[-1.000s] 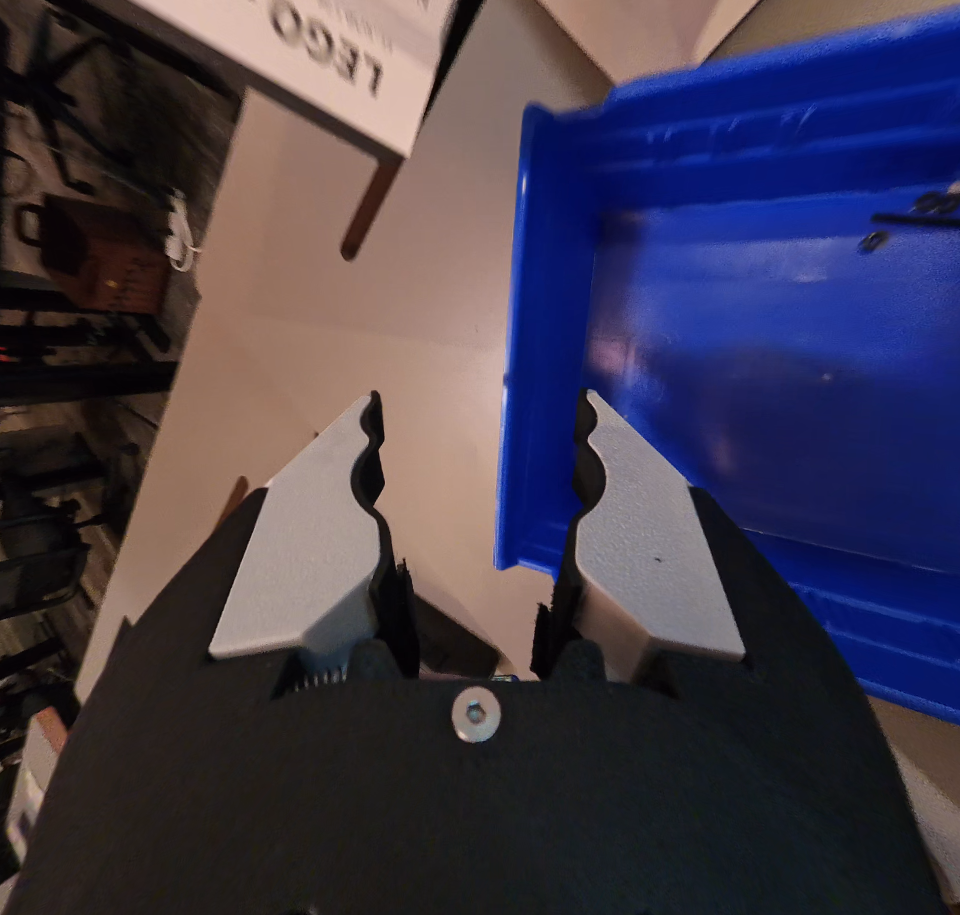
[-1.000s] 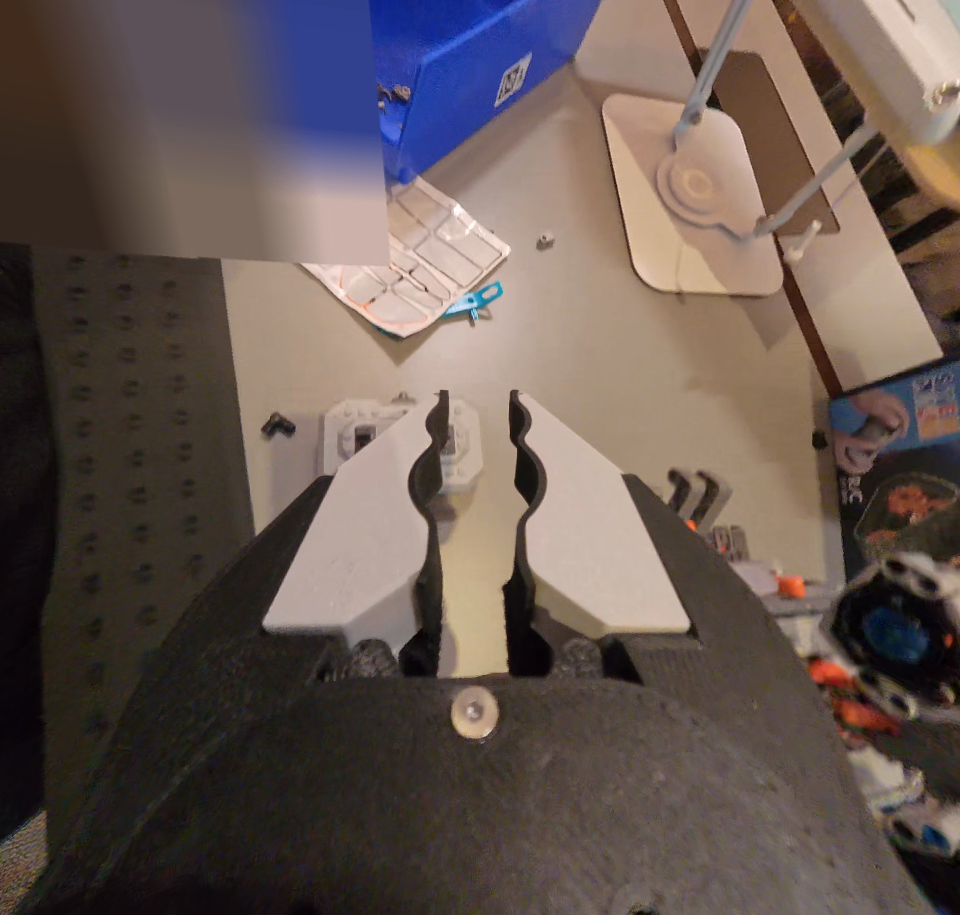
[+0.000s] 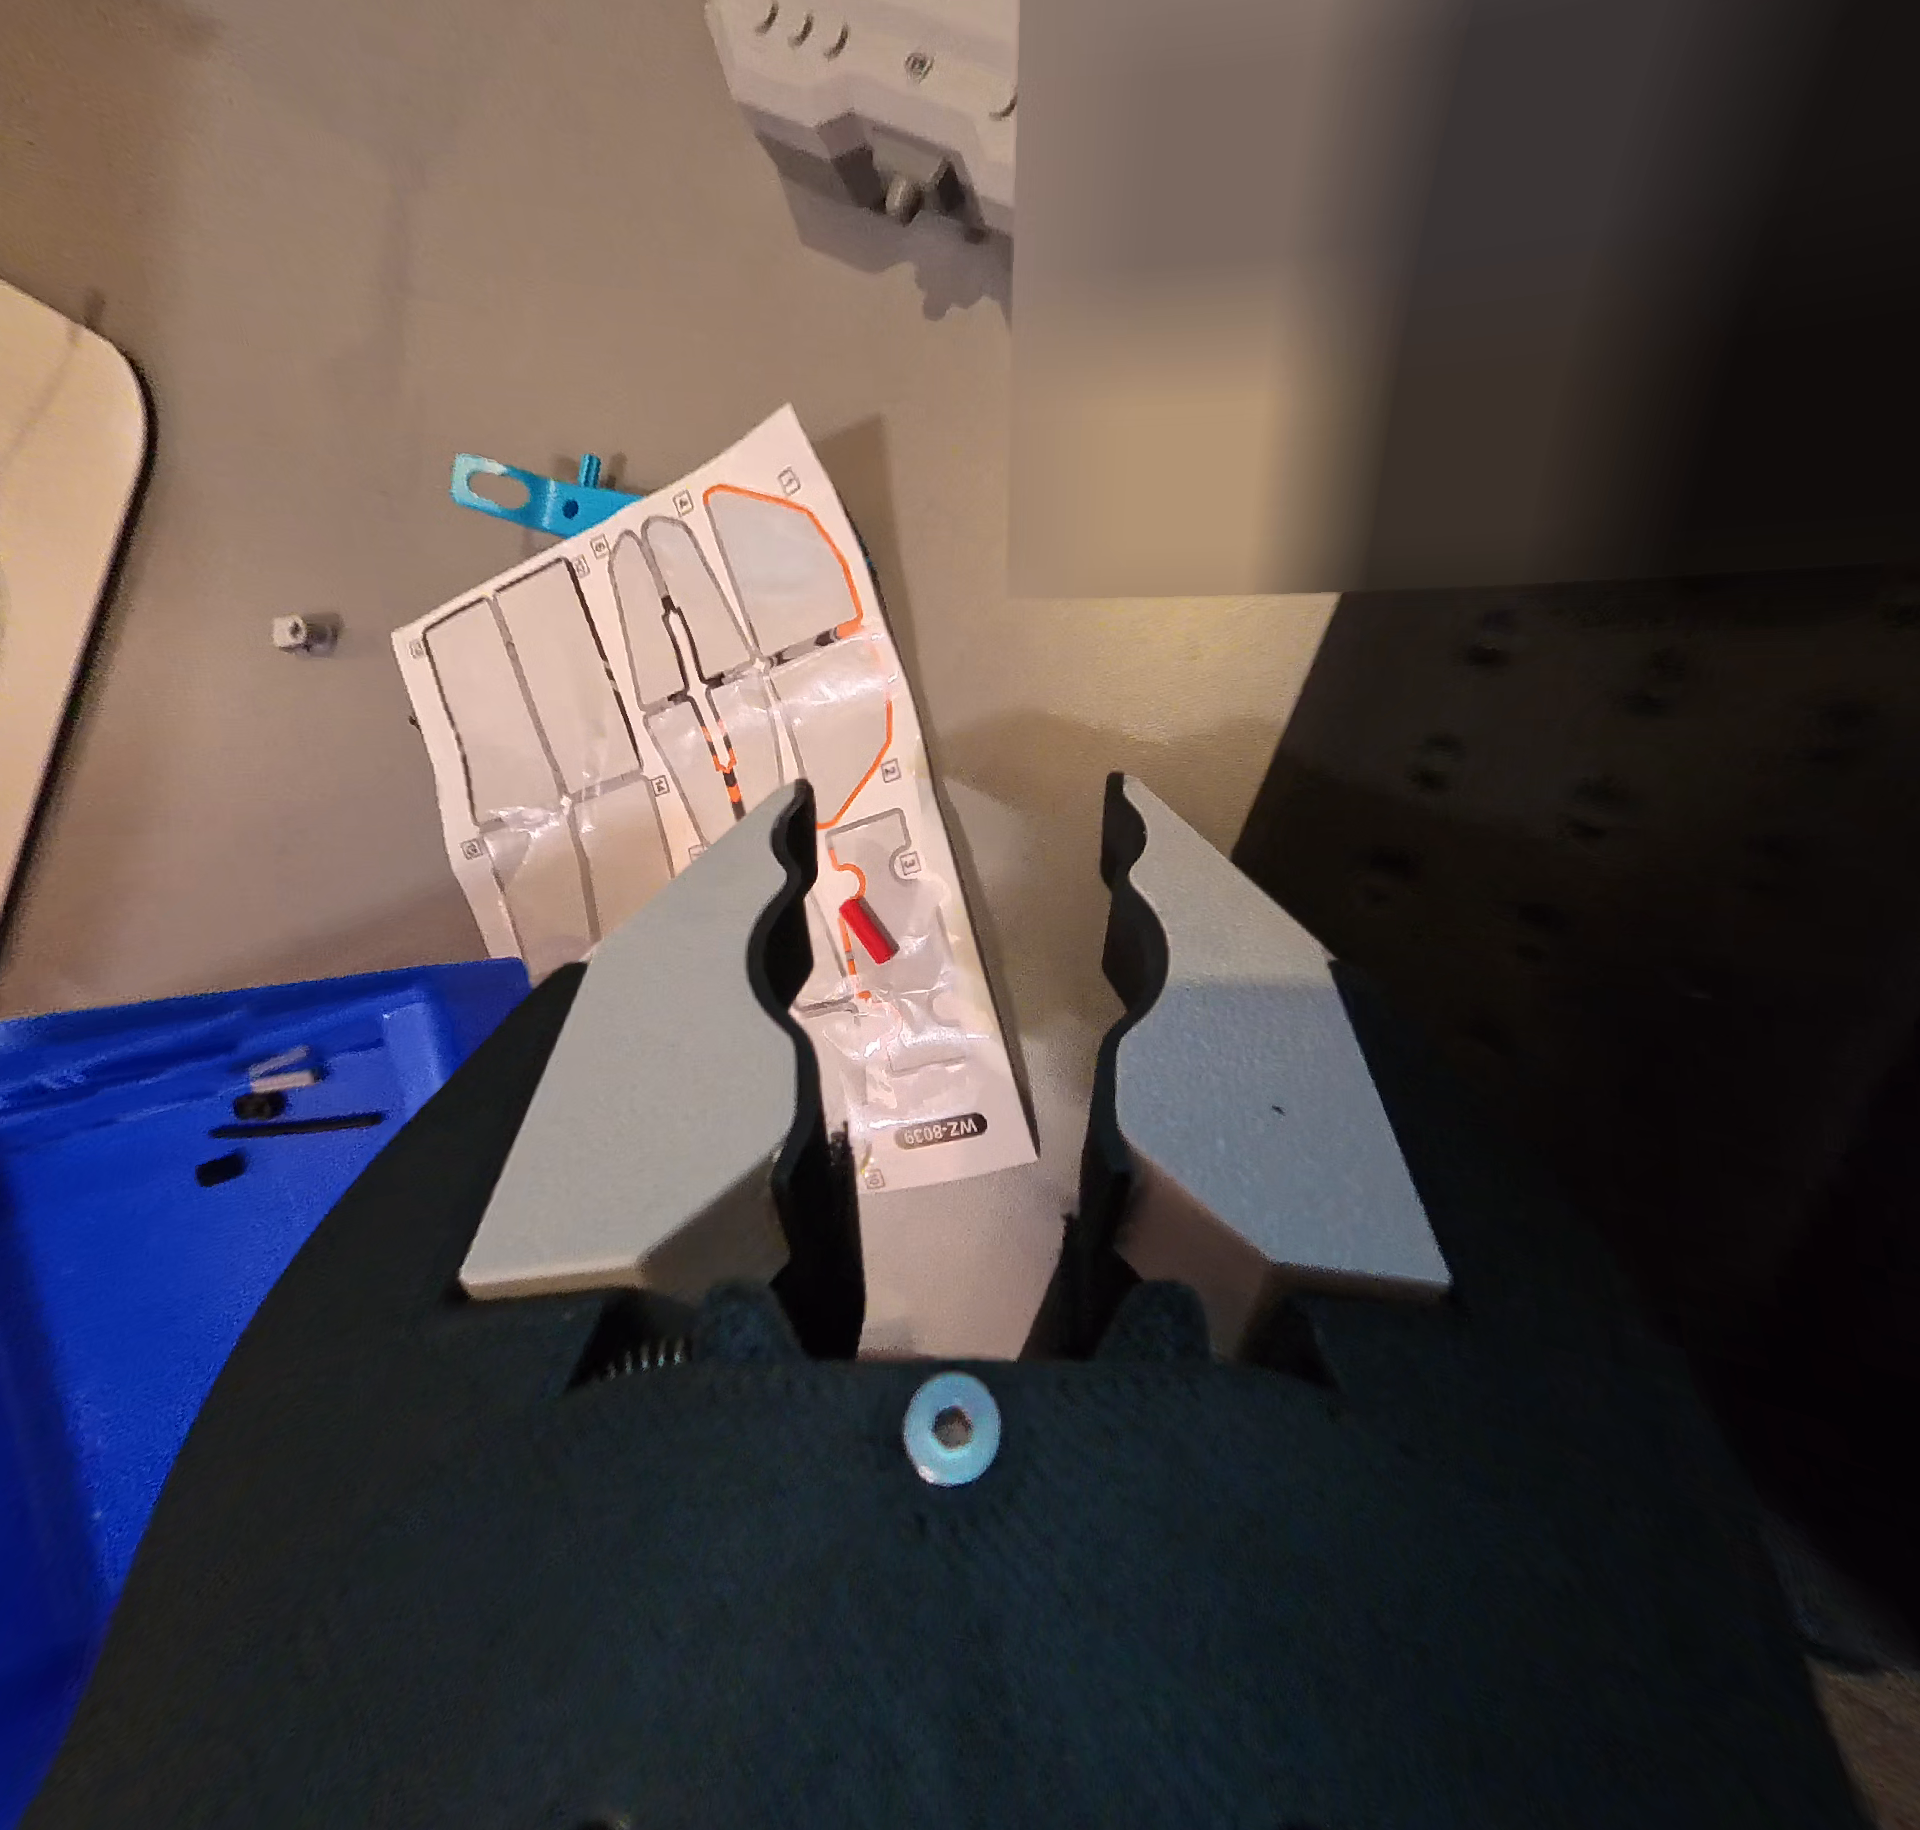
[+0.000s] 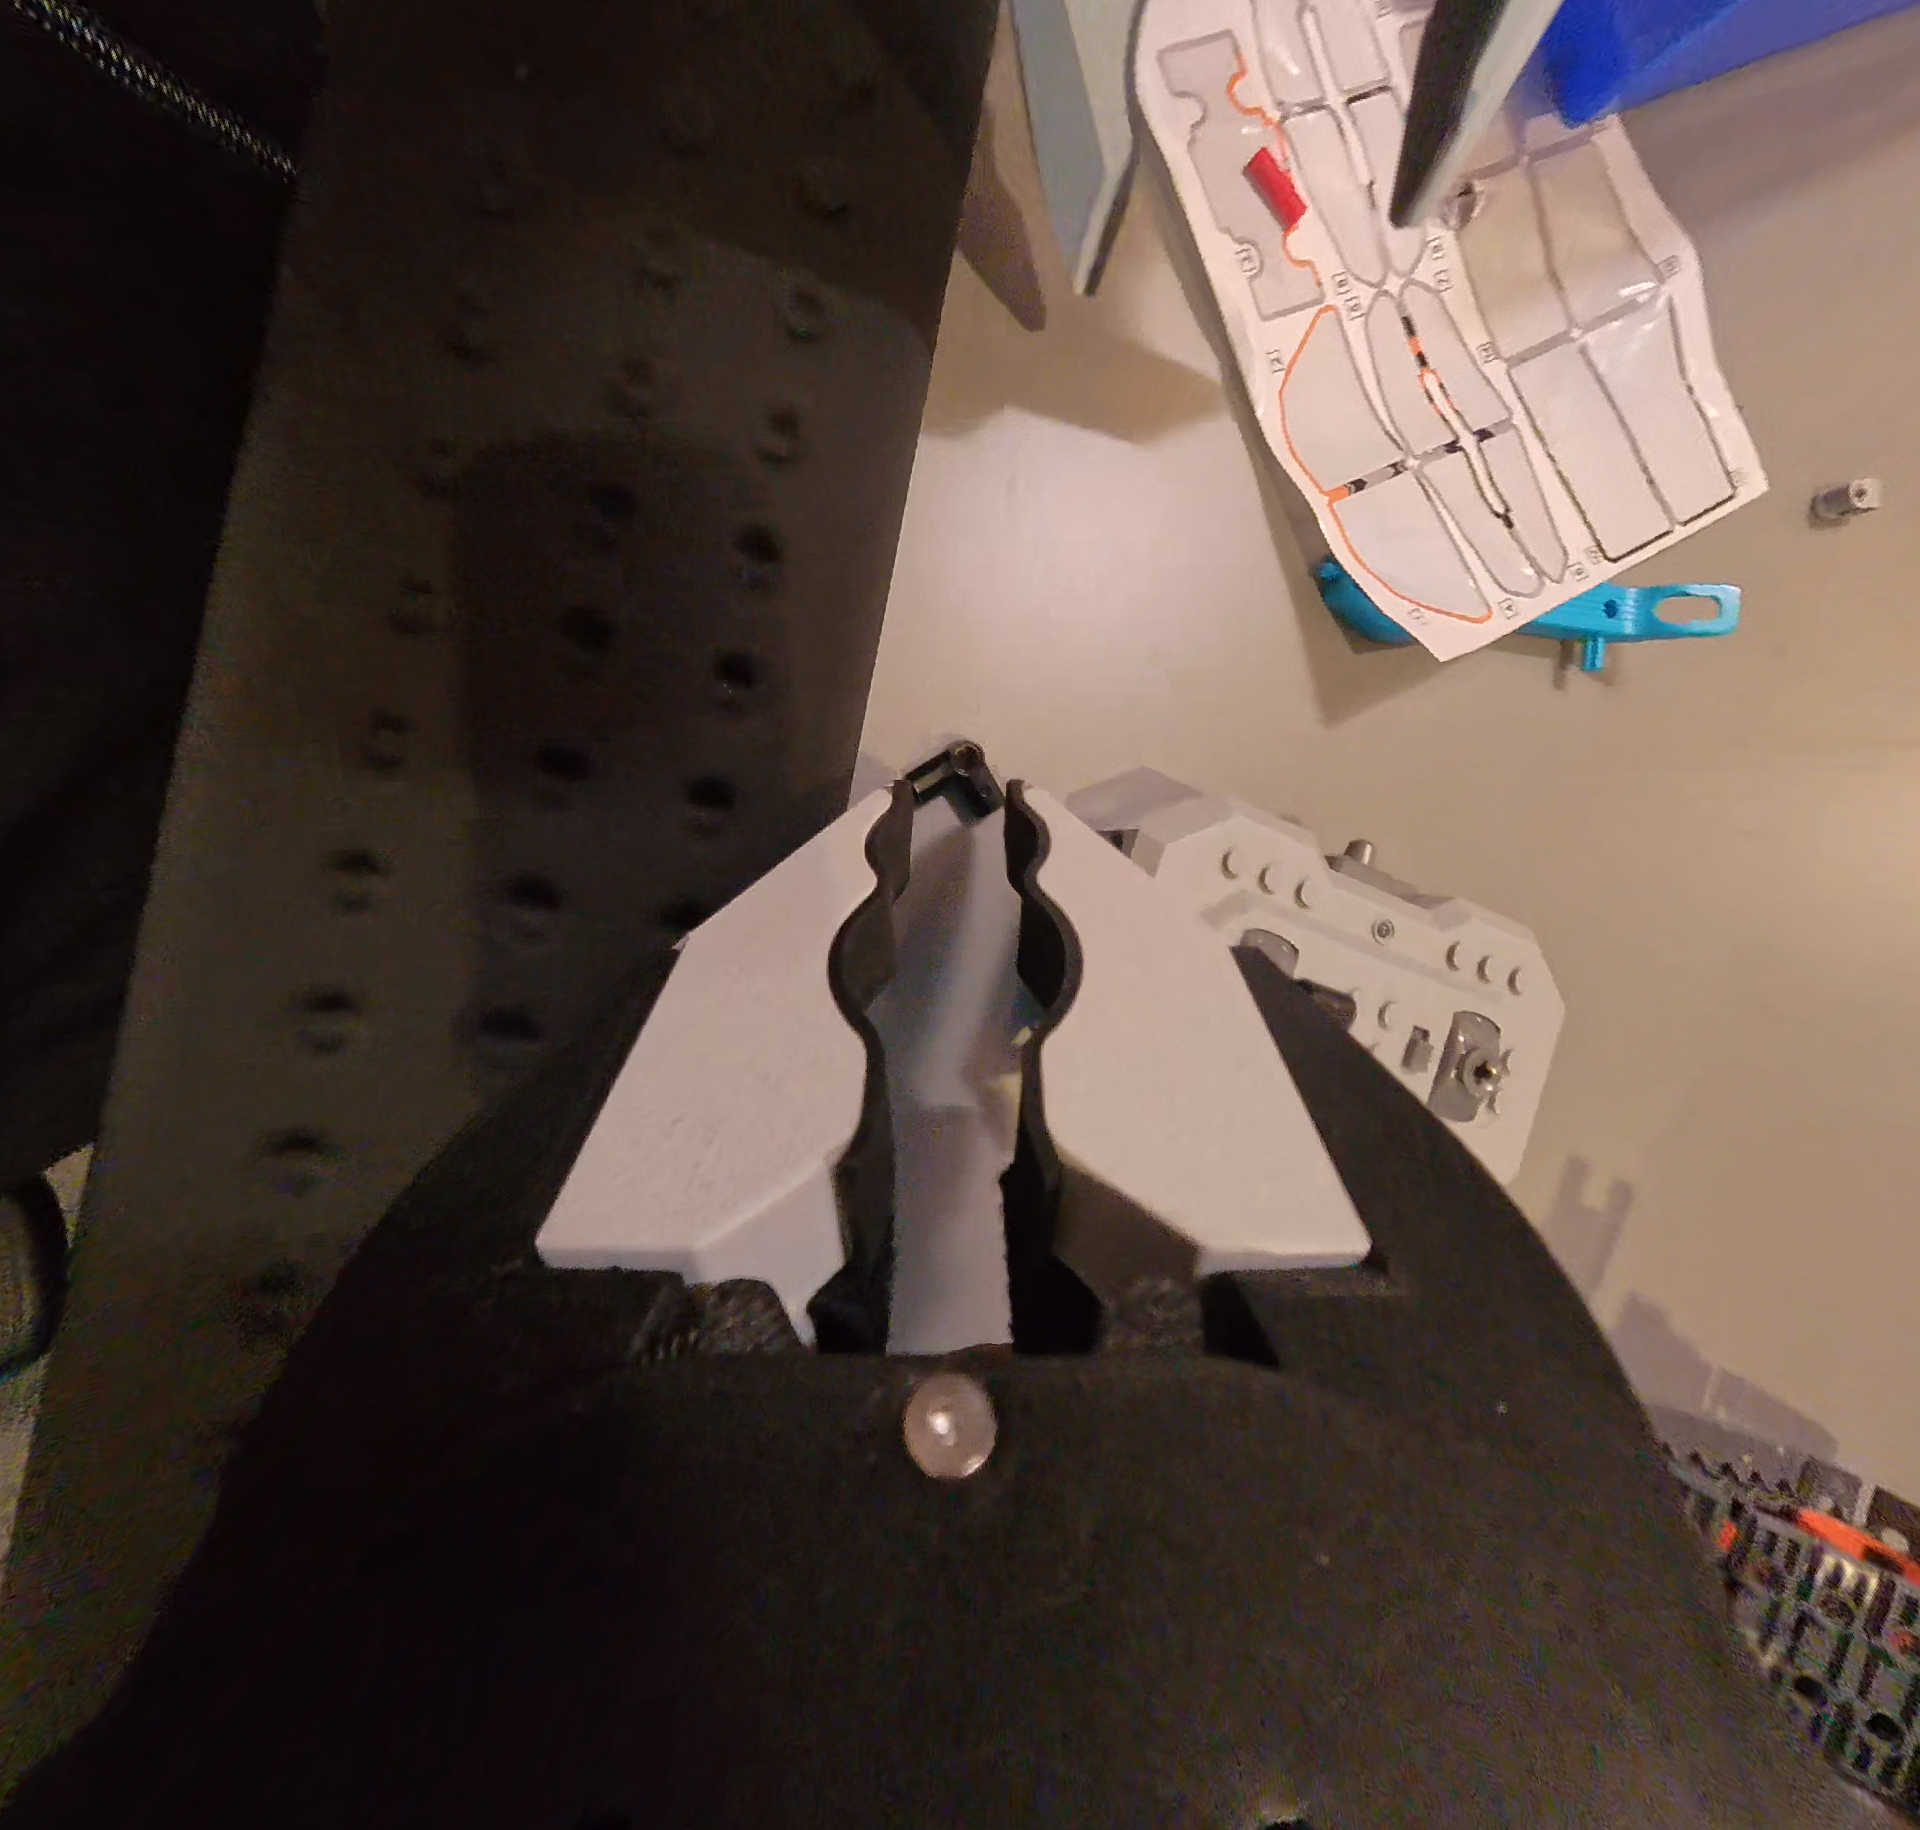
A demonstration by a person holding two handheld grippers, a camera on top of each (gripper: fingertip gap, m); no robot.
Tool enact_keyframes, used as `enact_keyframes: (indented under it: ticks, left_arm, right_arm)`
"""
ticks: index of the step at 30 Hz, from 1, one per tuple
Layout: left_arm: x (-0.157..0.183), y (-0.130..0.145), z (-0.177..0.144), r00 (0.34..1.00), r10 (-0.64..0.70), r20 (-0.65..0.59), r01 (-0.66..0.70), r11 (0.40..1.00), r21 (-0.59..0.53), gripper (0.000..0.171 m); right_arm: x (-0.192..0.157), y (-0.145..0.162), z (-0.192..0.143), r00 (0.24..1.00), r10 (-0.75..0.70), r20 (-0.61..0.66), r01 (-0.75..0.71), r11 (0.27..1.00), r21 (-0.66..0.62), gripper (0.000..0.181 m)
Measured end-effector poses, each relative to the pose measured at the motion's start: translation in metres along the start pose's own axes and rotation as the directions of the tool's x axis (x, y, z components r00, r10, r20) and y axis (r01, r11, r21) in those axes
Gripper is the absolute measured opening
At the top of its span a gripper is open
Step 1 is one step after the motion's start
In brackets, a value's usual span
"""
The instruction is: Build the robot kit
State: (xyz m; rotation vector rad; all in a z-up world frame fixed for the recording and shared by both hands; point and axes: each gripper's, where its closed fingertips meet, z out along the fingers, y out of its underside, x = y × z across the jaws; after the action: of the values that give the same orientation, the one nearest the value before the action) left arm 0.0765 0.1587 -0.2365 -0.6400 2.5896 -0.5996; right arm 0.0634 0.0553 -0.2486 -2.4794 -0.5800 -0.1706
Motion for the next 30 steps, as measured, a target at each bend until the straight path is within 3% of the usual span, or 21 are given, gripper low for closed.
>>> enact_keyframes:
  ticks: [9,10,13,14,19,21,22,24,27,30]
  left_arm:
    - [-0.005,-0.002,0.026,0.993,-0.118,-0.01,0.118,0.992,0.052,0.037]
    - [-0.005,-0.003,0.028,0.991,-0.132,-0.012,0.132,0.99,0.057,0.031]
    - [0.0,-0.008,0.032,0.989,-0.147,-0.014,0.148,0.986,0.081,0.002]
    - [0.0,-0.009,0.034,0.989,-0.146,0.003,0.145,0.986,0.087,0.0]
    - [-0.016,-0.009,0.032,0.982,-0.11,0.151,0.097,0.991,0.091,0.001]
    - [-0.025,-0.01,0.028,0.973,-0.118,0.198,0.102,0.991,0.089,0.025]
    - [-0.03,-0.007,0.029,0.968,-0.118,0.221,0.107,0.992,0.06,0.045]
    - [-0.042,-0.006,0.031,0.954,-0.113,0.276,0.106,0.993,0.043,0.046]
    - [-0.041,-0.008,0.039,0.958,-0.163,0.234,0.155,0.986,0.056,0.024]
    - [-0.048,-0.006,0.047,0.947,-0.162,0.278,0.156,0.987,0.045,0.0]
  right_arm:
    - [0.002,-0.001,0.01,0.998,-0.053,0.033,0.054,0.998,-0.031,0.011]
    - [0.001,-0.003,0.008,0.998,-0.053,0.035,0.053,0.999,-0.012,0.0]
    - [0.001,-0.007,0.002,0.998,-0.012,0.061,0.01,0.999,0.034,0.0]
    - [0.005,-0.006,0.0,0.999,-0.009,0.051,0.007,0.999,0.038,0.0]
    - [0.015,-0.012,-0.015,0.999,0.025,0.044,-0.028,0.995,0.091,0.0]
    - [0.021,-0.014,-0.02,0.999,0.037,0.028,-0.039,0.993,0.109,0.0]
    - [0.023,-0.015,-0.022,0.999,0.038,0.023,-0.04,0.993,0.114,0.0]
    - [0.029,-0.015,-0.023,0.999,0.041,0.004,-0.042,0.992,0.115,0.0]
    - [0.03,-0.017,-0.023,0.999,0.049,0.002,-0.049,0.99,0.135,0.0]
    - [0.027,-0.015,-0.022,0.999,0.054,0.01,-0.054,0.988,0.142,0.0]
